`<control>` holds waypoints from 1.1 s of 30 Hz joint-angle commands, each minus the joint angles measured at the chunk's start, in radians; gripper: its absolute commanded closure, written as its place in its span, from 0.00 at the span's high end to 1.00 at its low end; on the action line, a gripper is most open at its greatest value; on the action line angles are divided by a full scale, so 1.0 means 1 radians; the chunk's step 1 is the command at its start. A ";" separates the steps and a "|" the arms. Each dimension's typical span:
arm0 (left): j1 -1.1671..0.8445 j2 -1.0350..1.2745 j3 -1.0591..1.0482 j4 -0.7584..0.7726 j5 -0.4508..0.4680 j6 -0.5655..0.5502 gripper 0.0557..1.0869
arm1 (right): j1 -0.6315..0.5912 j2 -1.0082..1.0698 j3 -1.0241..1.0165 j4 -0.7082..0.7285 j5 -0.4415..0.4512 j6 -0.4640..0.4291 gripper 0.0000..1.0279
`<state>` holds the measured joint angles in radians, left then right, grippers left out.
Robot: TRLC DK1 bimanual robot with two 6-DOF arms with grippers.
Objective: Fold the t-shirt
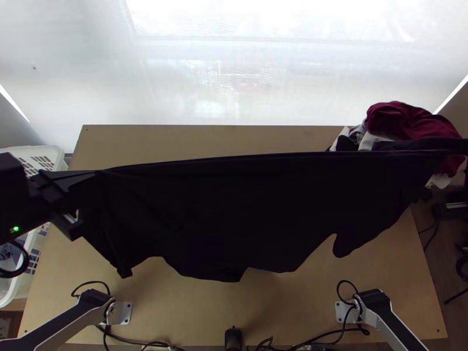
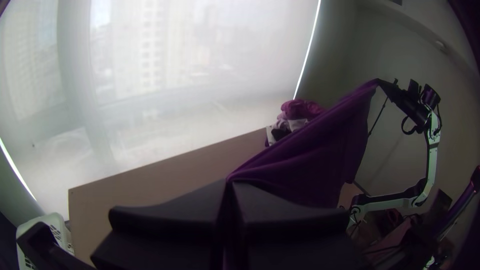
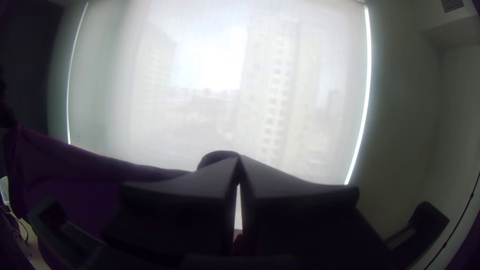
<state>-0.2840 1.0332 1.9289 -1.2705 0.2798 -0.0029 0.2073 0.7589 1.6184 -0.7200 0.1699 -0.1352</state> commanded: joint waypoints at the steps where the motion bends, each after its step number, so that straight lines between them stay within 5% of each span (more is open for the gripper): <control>1: -0.017 -0.032 -0.375 0.157 0.030 -0.008 0.03 | 0.053 0.069 -0.189 0.044 -0.007 0.052 0.03; 10: 0.068 0.102 -0.631 0.493 0.029 -0.019 0.03 | 0.073 0.453 -0.252 0.261 -0.078 0.055 0.03; 20: 0.275 0.427 -0.668 0.859 0.029 -0.019 0.03 | 0.078 0.971 -0.012 0.429 -0.092 0.052 0.03; 33: 0.324 0.849 -0.485 1.013 0.018 -0.075 0.03 | 0.075 1.399 0.348 0.435 -0.090 0.052 0.03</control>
<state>0.0231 1.6825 1.3418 -0.3138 0.3061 -0.0448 0.2852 1.9617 1.8172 -0.2928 0.0780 -0.0826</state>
